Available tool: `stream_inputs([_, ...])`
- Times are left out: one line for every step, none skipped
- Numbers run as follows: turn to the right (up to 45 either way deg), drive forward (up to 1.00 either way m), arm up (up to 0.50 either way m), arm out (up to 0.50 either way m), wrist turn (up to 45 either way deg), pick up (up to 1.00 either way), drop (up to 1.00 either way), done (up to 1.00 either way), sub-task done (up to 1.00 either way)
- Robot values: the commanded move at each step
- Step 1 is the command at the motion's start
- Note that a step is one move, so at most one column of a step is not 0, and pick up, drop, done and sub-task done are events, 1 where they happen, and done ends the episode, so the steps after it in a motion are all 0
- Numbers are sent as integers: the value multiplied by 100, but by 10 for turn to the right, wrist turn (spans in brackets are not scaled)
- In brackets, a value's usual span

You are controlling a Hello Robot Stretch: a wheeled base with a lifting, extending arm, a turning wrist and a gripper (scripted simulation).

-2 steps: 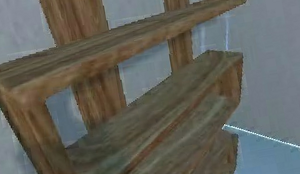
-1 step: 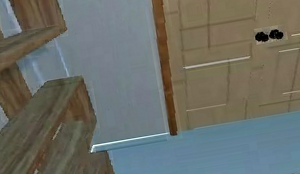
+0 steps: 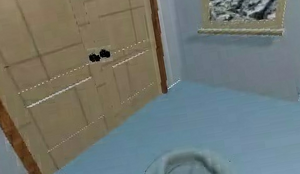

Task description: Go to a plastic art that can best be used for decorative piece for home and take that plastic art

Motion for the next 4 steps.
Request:
stream_inputs([360, 0, 0, 0, 0, 0, 0, 0, 0])
stream_inputs([450, 0, 0, 0, 0, 0, 0, 0, 0])
stream_inputs([450, 0, 0, 0, 0, 0, 0, 0, 0])
stream_inputs([420, 0, 0, 0, 0, 0, 0, 0, 0])
